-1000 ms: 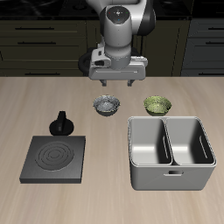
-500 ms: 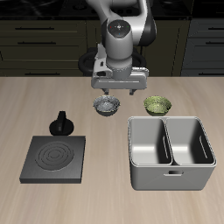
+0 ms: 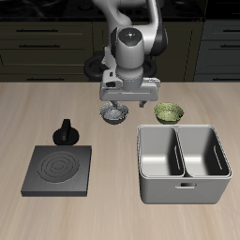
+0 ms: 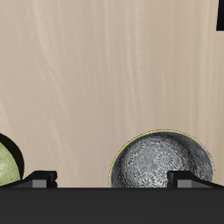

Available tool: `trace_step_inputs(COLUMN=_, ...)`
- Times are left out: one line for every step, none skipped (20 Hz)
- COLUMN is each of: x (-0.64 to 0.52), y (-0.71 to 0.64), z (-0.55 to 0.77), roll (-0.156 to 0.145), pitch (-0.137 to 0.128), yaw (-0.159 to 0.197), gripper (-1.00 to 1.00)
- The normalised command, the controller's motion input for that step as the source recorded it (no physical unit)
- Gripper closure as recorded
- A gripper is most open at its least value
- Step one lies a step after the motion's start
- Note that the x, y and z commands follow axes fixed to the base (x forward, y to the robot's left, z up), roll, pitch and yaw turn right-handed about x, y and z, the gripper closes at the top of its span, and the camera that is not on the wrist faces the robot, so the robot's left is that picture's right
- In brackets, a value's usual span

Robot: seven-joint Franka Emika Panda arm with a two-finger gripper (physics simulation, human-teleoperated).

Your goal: Place the black bowl on the flat stove and turn on the flat stove

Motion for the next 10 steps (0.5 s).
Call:
trace_step_inputs(x=0.0, y=-0.03, z=-0.3, roll=-0.017, pitch=-0.023, yaw=0.021, gripper=-1.0)
trace_step_inputs(x=0.01, y=-0.08, z=-0.52, roll=-0.018, pitch=0.085, yaw=-0.06, gripper=-1.0)
trace_step_inputs(x=-0.02, y=-0.03, z=-0.58, roll=-0.012, pitch=0.02, yaw=0.015, gripper=-1.0)
trace_step_inputs(x=0.02, y=-0.04, z=-0.49, roll=-0.032, pitch=0.053, yaw=-0.04, gripper=-1.0)
trace_step_inputs(x=-0.02, y=-0.06, z=-0.48, roll=-0.023, pitch=0.021, yaw=0.022, gripper=-1.0)
trace_step_inputs(x=-0.03, y=-0.05, z=-0.29, roll=-0.017, pitch=0.038, yaw=-0.017, gripper=-1.0)
trace_step_inputs(x=-0.1, y=0.12, z=-0.92, roll=0.053, pitch=0.186, yaw=-0.085, gripper=-1.0)
trace_step_inputs(x=-0.14, y=-0.03, z=-0.57, roll=-0.004, pitch=0.064, yaw=-0.02, gripper=-1.0)
trace_step_inputs(x=0.02, y=0.07, z=-0.39, roll=-0.003, pitch=0.069, yaw=-0.054, gripper=-1.0)
trace_step_inputs(x=-0.14, y=-0.03, z=-0.41, roll=0.017, pitch=0.031, yaw=-0.041, gripper=-1.0)
